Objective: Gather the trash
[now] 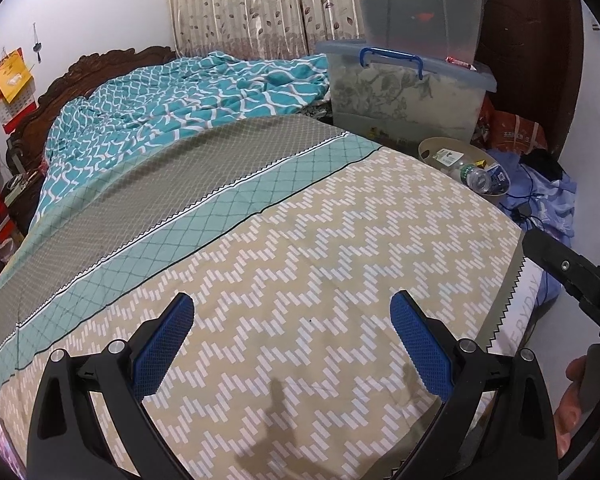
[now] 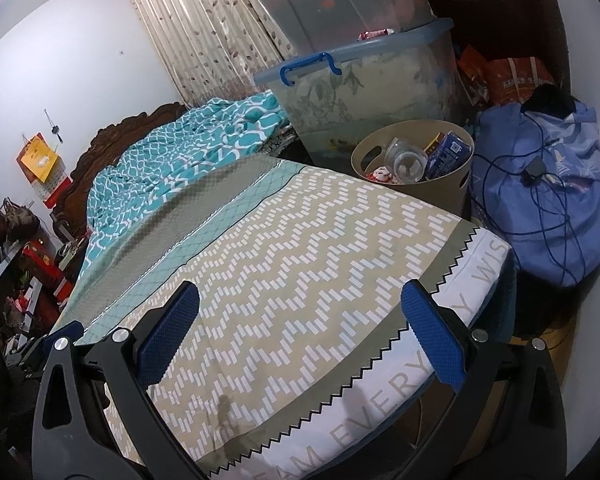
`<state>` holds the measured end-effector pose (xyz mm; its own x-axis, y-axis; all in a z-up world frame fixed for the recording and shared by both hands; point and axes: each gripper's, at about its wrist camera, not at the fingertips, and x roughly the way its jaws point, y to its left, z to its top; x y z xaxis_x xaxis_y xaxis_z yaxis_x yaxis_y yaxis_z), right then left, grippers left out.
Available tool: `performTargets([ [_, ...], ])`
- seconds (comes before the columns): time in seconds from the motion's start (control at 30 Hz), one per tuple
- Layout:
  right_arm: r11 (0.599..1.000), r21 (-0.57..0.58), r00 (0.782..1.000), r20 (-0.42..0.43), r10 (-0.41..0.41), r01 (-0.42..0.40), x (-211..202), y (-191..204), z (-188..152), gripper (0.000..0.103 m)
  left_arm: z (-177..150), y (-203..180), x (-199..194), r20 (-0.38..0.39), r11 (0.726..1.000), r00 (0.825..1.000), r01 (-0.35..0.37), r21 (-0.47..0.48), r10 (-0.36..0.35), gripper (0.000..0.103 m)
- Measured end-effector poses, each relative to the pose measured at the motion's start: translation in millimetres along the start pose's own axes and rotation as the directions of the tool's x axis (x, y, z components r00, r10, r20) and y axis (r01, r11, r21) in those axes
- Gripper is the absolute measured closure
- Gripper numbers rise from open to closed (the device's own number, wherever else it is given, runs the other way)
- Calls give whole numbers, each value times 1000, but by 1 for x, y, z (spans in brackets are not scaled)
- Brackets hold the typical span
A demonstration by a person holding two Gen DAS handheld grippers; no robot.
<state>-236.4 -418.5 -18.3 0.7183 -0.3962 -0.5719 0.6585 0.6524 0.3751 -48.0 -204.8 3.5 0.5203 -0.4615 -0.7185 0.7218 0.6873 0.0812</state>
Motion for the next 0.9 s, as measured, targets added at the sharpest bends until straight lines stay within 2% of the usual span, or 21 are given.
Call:
performTargets([
  [0.9,1000,9,1000,-16,8,-8,3,1,-3,3,1,1,4,-24,1000,1000,3,-12,-3,8],
])
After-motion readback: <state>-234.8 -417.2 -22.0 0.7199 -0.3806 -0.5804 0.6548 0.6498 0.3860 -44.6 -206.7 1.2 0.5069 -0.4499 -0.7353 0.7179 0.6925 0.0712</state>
